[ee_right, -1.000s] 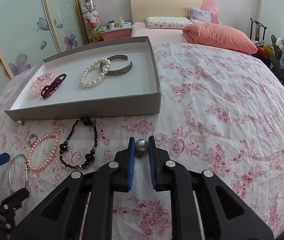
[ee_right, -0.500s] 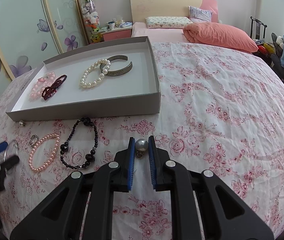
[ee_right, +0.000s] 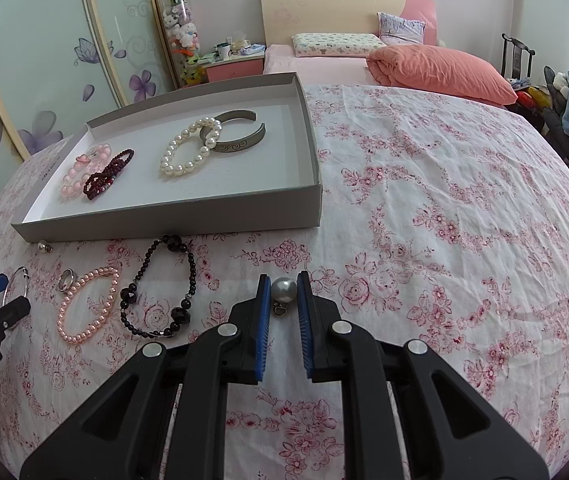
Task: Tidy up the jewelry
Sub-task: 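Position open left tool around the thin silver hoop bangle while right tool holds the earring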
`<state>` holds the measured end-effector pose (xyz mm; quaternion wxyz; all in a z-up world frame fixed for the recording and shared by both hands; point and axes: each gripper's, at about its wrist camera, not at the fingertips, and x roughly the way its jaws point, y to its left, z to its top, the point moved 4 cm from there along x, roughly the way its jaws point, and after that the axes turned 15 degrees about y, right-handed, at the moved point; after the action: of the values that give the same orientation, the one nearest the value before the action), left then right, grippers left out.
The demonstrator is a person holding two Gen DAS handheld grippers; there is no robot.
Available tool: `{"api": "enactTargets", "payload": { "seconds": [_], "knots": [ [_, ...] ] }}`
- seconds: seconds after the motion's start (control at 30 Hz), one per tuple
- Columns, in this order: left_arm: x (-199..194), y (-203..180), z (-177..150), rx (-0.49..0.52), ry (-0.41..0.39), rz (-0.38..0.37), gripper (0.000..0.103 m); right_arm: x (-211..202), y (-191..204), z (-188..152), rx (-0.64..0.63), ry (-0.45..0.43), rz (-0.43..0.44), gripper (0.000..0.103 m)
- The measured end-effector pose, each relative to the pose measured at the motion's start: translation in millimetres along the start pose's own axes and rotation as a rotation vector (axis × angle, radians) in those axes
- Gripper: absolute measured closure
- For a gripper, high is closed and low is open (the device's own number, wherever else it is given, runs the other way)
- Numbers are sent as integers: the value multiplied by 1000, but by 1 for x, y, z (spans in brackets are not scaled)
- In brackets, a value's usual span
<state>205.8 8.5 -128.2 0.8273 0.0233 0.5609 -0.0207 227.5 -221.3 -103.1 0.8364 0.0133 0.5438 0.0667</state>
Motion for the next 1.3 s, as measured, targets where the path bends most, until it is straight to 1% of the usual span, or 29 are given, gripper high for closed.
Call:
{"api": "enactTargets", "payload": {
  "seconds": [0.03, 0.07, 0.1, 0.6, 1.3],
  "knots": [
    [0, -1, -1, 0, -1, -2, 24, 0, 0, 0, 0, 0, 0, 88],
    [-1, -1, 0, -2, -6, -1, 32, 0, 0, 0, 0, 0, 0, 88],
    [-1, 0, 0, -5, -10, -2, 34, 0, 0, 0, 0, 0, 0, 88],
    [-2, 4, 0, -13, -10, -2, 34, 1, 4, 1, -13, 1, -29, 88],
    [-2, 7, 1, -20, -9, -4, 34, 2, 6, 1, -13, 0, -30, 88]
  ]
}}
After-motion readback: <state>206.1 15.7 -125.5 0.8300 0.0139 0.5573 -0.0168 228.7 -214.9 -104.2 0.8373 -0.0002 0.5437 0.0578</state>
